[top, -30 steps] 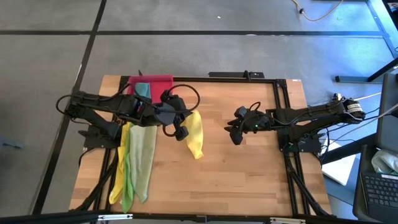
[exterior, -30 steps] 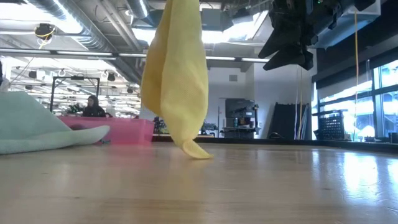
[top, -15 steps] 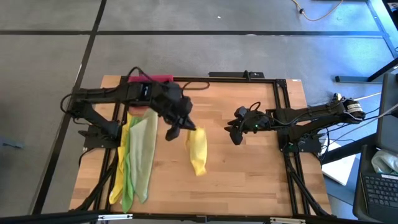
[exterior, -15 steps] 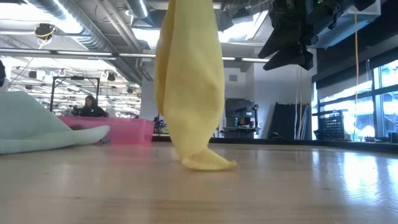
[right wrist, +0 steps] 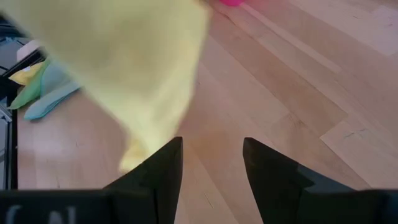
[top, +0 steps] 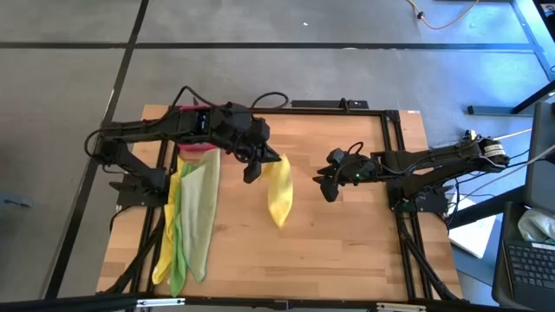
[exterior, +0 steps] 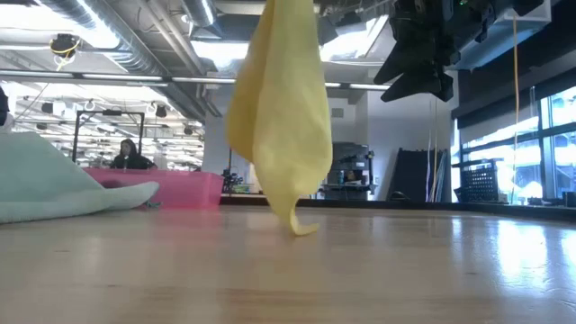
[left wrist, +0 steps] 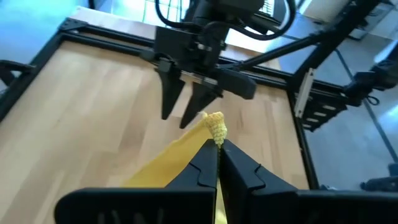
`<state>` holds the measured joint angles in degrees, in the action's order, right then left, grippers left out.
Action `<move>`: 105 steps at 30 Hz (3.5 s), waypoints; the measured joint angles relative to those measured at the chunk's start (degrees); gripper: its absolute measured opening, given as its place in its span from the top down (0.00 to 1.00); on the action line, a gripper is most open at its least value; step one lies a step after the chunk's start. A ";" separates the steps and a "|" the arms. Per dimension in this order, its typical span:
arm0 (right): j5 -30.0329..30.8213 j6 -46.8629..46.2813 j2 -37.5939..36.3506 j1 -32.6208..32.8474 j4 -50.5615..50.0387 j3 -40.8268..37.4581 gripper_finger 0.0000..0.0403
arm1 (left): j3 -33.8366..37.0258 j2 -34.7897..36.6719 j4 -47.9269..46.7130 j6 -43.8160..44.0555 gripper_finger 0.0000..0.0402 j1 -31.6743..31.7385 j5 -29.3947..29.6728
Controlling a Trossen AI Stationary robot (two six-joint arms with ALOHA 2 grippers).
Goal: Fold microfiber towels
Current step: Fold the right yellow microfiber towel on the table
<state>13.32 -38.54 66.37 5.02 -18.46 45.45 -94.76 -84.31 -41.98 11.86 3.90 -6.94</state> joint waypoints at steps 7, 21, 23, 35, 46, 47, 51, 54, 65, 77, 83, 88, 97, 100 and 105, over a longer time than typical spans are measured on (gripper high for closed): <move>0.00 0.00 0.00 0.00 0.00 0.00 0.57 | 0.00 0.00 -1.70 1.25 1.00 0.27 0.50; 0.00 0.01 0.00 -0.02 0.00 0.00 0.57 | 0.00 0.00 6.94 6.25 1.00 -0.68 3.90; 0.00 0.00 0.00 -0.02 0.00 0.00 0.57 | 0.00 0.00 7.02 7.09 1.00 -1.28 4.69; 0.01 0.01 0.00 0.00 0.00 0.00 0.57 | 0.00 0.00 7.10 12.36 1.00 -3.93 4.35; 0.29 -12.30 0.00 -0.04 6.57 0.02 0.57 | -0.01 0.00 7.34 11.58 1.00 -5.45 7.66; 1.05 -12.23 0.00 -0.02 6.88 0.02 0.57 | 0.00 0.00 7.36 11.58 1.00 -5.44 7.96; 1.99 -13.59 0.00 -0.02 7.41 0.02 0.57 | 0.00 0.00 7.37 11.56 1.00 -5.44 8.77; 2.01 -13.01 0.00 -0.02 8.64 0.02 0.57 | -0.02 0.00 7.43 11.19 1.00 -5.40 8.78; -6.98 6.47 0.40 -3.24 23.55 8.08 0.57 | -0.02 0.00 8.61 10.23 1.00 -5.42 2.34; -21.21 26.92 11.73 -4.87 7.88 32.18 0.54 | -0.02 0.03 7.28 10.54 1.00 -5.57 -1.88; -28.51 30.54 13.05 -4.85 1.29 37.91 0.46 | -0.10 2.28 3.16 10.31 1.00 -5.98 -1.82; -28.44 31.35 13.08 -4.92 3.13 38.01 0.41 | -0.09 4.34 3.25 10.10 1.00 -6.38 -0.69; -28.66 30.64 18.96 -4.87 8.94 37.94 0.40 | -0.09 4.81 3.87 10.54 1.00 -6.83 -2.08; -29.88 30.06 20.31 -4.87 9.62 37.94 0.40 | -0.07 4.79 3.85 11.34 1.00 -6.97 -2.23; -33.32 30.05 21.14 -4.87 9.07 37.94 0.45 | -0.04 5.34 3.43 11.78 1.00 -6.93 -2.19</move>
<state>-19.99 -8.49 87.51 0.14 -9.38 83.40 -94.80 -78.97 -38.55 23.64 -3.03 -9.13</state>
